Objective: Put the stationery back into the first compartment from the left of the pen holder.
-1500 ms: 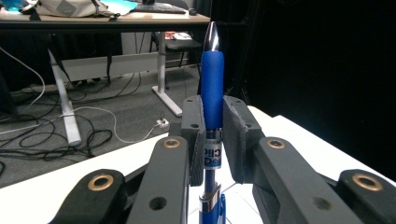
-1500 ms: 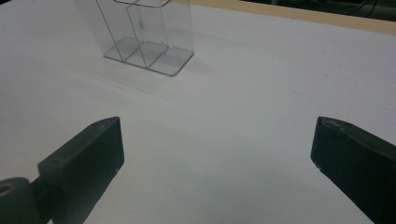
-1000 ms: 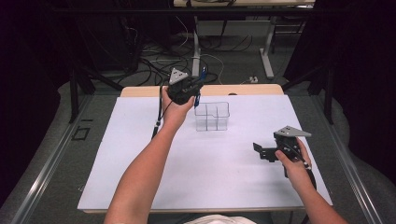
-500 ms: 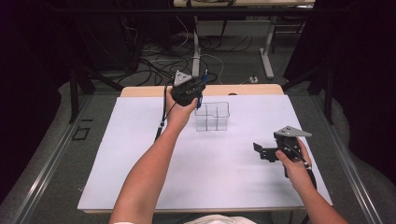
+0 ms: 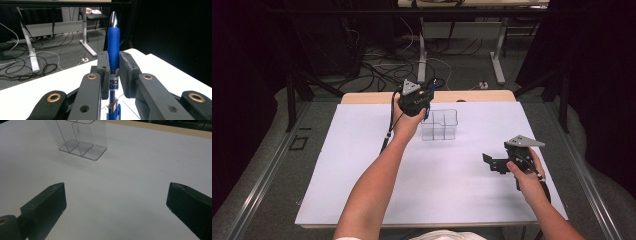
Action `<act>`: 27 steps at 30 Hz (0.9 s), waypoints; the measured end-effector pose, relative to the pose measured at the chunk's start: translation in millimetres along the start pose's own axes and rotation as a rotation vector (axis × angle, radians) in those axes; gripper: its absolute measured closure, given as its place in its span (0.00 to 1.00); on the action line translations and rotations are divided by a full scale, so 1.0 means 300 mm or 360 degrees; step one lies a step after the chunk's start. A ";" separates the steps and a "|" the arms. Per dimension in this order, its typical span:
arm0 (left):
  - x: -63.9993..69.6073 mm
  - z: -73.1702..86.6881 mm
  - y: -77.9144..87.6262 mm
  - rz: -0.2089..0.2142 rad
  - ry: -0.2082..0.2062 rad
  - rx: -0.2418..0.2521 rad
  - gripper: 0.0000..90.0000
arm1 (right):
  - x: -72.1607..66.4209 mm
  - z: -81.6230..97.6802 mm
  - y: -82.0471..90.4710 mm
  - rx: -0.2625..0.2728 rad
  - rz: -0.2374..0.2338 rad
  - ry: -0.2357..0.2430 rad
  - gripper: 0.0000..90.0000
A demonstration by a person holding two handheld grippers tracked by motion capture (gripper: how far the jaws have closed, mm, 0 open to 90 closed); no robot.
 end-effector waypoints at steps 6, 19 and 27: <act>-0.002 0.017 -0.009 -0.0010 -0.0003 -0.0020 0.88 | -0.002 0.002 -0.002 -0.0003 -0.0009 0.0012 0.02; -0.012 0.079 -0.011 -0.0030 -0.0002 -0.0065 0.88 | -0.005 0.002 -0.003 -0.0003 -0.0015 0.0005 0.02; -0.011 0.106 -0.008 -0.0031 -0.0009 -0.0077 0.88 | -0.005 0.003 -0.001 -0.0012 -0.0014 0.0015 0.02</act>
Point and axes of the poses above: each handheld gripper's, and its own axes: y roughly backward along the jaws, z roughly out of its underside, x roughly to its right, the point moved 6 cm from there along -y, roughly forward along the jaws, and after that the axes turned 8 degrees about x, right-handed, at the moved point
